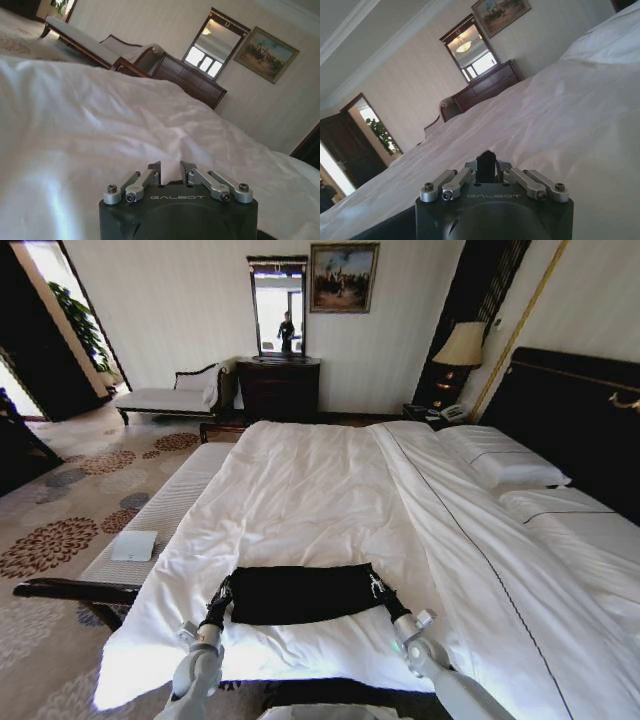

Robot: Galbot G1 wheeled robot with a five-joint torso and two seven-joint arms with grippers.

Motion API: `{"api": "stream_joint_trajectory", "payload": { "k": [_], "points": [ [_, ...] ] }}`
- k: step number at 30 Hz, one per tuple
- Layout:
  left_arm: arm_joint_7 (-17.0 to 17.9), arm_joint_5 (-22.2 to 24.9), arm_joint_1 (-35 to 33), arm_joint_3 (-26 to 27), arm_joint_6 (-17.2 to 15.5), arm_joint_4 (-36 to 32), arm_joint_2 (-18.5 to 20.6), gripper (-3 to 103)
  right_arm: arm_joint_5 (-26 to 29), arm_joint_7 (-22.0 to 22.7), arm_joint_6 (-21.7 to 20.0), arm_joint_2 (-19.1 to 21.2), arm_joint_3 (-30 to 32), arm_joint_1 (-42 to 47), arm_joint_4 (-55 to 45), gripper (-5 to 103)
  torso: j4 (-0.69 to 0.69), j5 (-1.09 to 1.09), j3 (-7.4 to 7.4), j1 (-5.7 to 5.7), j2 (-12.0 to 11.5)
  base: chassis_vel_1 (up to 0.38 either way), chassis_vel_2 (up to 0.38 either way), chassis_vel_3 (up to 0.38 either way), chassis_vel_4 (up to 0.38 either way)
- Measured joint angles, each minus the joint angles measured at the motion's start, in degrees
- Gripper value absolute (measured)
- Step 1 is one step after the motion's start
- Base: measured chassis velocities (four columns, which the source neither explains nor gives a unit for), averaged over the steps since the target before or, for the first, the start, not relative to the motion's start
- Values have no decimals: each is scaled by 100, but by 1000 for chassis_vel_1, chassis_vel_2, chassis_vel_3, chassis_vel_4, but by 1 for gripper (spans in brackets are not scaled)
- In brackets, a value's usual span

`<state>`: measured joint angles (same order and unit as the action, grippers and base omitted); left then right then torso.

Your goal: Fold the clothes on the bed.

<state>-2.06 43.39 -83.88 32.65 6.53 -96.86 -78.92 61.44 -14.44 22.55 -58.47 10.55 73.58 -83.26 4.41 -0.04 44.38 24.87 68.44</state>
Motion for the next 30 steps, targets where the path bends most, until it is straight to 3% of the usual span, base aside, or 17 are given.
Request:
{"api": "stream_joint_trajectory", "payload": {
  "k": [1,3,4,5,6,9,10,11,12,14,16,17,18,20,21,23,30],
  "points": [
    [0,0,0,0,0,0,0,25,0,0,0,0,0,0,0,20,0,0,0,0,0,0,0,0,0],
    [64,-112,-94,59,-4,-349,25,30,-54,466,6,32,175,188,-429,26,1,0,0,0,0,0,0,0,0],
    [128,-232,-147,127,-52,-674,74,41,-71,899,-20,84,374,324,-851,31,0,-1,-1,-1,0,0,0,0,0],
    [128,-232,-147,127,-52,-674,74,41,-71,899,-20,84,374,324,-851,31,0,-1,-1,-1,0,0,0,0,0],
    [176,-301,-156,174,-134,-861,110,41,-73,1159,-67,128,482,367,-1068,37,0,-1,-1,-1,1,0,0,0,0],
    [509,-606,-49,266,-725,-1222,235,57,-92,1865,-347,275,645,296,-1469,52,0,-1,0,-1,0,0,0,0,0],
    [509,-606,-49,266,-725,-1222,235,57,-92,1865,-347,275,645,296,-1469,52,0,-1,0,-1,0,0,0,0,0],
    [679,-784,45,263,-1010,-1276,282,62,-145,2044,-503,330,644,200,-1512,52,-1,-1,0,-1,1,0,0,0,0],
    [953,-1004,166,233,-1321,-1285,334,62,-254,2247,-690,394,610,73,-1512,58,0,0,0,-1,0,0,0,0,0],
    [1460,-1429,443,97,-1761,-1169,417,74,-512,2591,-1086,509,438,-222,-1429,69,-1,0,0,0,0,0,0,0,0],
    [1615,-1592,571,16,-1900,-1070,441,78,-633,2786,-1324,566,329,-365,-1379,74,-1,0,0,0,0,0,0,0,0],
    [1759,-1712,677,-74,-2057,-977,450,84,-737,2967,-1584,619,221,-504,-1338,74,0,0,1,0,0,0,0,0,0],
    [1903,-1799,765,-167,-2229,-892,450,84,-805,3115,-1869,671,104,-642,-1308,80,0,-3,1,0,0,0,0,0,0],
    [2054,-1935,854,-328,-2509,-791,432,94,-866,3429,-2463,774,-201,-933,-1250,91,-1,0,1,1,0,0,0,0,0],
    [2054,-1935,854,-328,-2509,-791,432,94,-866,3429,-2463,774,-201,-933,-1250,91,-1,0,1,1,0,0,0,0,0],
    [2104,-2115,865,-444,-2687,-749,418,99,-869,3886,-2965,847,-578,-1236,-1215,98,0,-1,0,0,0,0,0,0,0],
    [2190,-2791,768,-913,-2829,-606,488,100,-815,4747,-3836,766,-1415,-1773,-1149,100,-1,0,1,0,0,0,0,0,0]
  ]
}}
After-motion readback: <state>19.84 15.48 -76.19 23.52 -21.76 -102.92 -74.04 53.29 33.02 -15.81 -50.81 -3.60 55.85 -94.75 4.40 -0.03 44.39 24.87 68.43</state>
